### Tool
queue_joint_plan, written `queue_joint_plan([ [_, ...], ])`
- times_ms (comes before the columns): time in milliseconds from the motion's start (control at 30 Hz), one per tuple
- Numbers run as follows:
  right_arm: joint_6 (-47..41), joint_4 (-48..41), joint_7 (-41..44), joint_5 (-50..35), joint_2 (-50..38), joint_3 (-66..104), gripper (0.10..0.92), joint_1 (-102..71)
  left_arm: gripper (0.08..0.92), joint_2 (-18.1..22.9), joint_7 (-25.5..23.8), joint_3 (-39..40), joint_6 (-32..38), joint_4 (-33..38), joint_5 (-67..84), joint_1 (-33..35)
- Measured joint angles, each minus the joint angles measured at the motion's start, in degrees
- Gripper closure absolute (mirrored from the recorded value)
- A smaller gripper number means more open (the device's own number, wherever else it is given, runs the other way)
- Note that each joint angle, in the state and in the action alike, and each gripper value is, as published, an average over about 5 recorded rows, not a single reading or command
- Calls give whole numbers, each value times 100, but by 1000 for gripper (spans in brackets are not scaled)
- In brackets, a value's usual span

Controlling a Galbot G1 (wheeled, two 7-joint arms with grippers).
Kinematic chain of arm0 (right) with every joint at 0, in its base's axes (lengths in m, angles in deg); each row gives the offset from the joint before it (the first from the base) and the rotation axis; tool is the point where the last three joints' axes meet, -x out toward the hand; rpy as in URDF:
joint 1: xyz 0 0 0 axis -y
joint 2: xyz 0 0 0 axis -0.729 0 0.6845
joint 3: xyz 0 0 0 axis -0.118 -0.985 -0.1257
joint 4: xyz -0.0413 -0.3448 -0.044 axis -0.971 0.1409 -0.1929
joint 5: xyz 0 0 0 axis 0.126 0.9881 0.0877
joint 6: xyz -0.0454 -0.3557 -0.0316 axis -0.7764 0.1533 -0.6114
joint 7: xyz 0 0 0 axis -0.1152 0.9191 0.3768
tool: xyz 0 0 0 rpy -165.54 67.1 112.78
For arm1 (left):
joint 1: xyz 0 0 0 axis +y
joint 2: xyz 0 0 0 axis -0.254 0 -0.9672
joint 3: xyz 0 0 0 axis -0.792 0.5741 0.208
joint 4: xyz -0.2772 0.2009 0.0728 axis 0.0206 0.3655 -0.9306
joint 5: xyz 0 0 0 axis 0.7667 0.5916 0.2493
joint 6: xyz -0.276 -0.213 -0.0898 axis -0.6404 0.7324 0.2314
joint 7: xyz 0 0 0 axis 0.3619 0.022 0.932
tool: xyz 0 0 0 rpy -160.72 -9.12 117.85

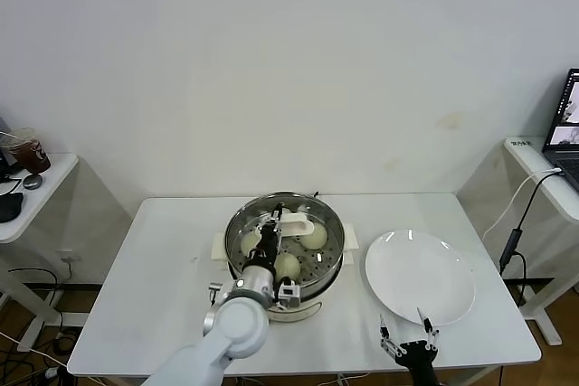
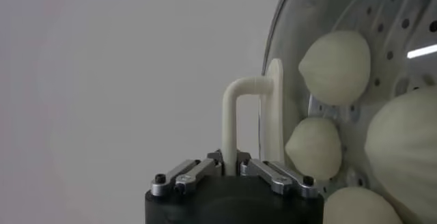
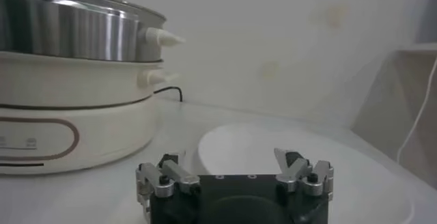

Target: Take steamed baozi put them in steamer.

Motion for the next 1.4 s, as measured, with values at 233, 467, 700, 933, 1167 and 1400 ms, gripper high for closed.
queue_joint_plan([
  [233, -6, 2, 1, 20, 5, -31, 203, 3, 550, -84, 216, -178, 175, 275, 421, 272],
  [467, -5, 45, 7, 41, -4, -29, 203, -28, 342, -248, 553, -533, 405, 931, 1515, 907],
  [700, -11, 122, 15, 61, -22, -57, 203, -81, 187, -292, 945, -1420, 1289, 1685, 3199, 2105],
  [933, -125, 291, 76, -78, -141, -42, 203, -206, 177, -116, 1406, -2780, 2528, 2250, 5021, 3849],
  [1167, -432, 627, 92, -513, -514, -123, 203, -476, 177, 151, 1653, -3573, 3260, 2309, 6900, 5191],
  [1400, -657, 1010, 17, -839, -798, -222, 203, -825, 177, 419, 1585, -3964, 3912, 1971, 7846, 5900],
])
